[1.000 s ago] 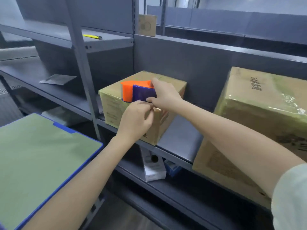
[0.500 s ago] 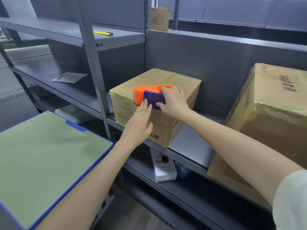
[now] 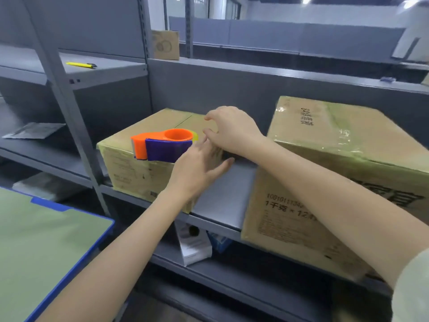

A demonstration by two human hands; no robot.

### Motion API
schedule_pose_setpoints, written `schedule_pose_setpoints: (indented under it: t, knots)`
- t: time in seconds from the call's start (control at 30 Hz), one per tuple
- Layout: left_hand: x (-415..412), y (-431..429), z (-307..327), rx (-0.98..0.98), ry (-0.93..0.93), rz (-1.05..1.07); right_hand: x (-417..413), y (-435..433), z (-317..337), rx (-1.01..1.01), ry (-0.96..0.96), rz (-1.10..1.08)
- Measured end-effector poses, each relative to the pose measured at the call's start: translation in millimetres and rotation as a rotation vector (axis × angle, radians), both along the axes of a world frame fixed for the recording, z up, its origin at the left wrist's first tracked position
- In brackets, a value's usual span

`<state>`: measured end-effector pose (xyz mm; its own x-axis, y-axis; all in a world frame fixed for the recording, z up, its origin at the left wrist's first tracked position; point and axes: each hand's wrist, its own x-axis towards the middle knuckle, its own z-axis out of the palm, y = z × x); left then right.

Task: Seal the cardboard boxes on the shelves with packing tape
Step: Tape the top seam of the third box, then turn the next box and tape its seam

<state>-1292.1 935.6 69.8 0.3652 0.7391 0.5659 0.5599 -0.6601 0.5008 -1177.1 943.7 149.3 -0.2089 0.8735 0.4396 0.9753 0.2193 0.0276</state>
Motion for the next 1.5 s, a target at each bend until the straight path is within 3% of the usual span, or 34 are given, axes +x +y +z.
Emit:
schedule_pose_setpoints:
  t: [0.2,0.33,0.43,0.63,0.87,1.0,1.23,1.33,1.5]
  knots:
    - [59,-24,4,-0.186,-0.005,-0.283,68,-59,17,0.062,-0.178,-0.157]
    - [84,-31,-9,-0.28,-0.15,-0.347,104,-86,6,-0.122,-0.101,-0.195]
    - [94,-32,-17,-0.241,-0.284,-0.298,110,-91,-8,-0.106,-0.162,-0.157]
    - [107,-44,-4,-0.146,-0.34,-0.304,125,-102,-3,-0.013,-0.1,-0.147]
    - [160,-79,53,0.051,-0.206,-0.377,191,-168,20,0.233,0.138,-0.169]
    - [210,-111,68,0.171,-0.259,-0.415,238,-219,28,0.247,0.368,-0.222]
    - [269,-130,69,0.145,-0.18,-0.719,303,-285,27,0.305,0.492,-0.361]
    - [273,-125,62,0.175,-0.033,-0.637,322,-308,11,0.323,0.531,-0.457]
    - [266,-108,52,-0.089,0.232,-0.471,342,-333,-17,0.337,0.612,-0.56]
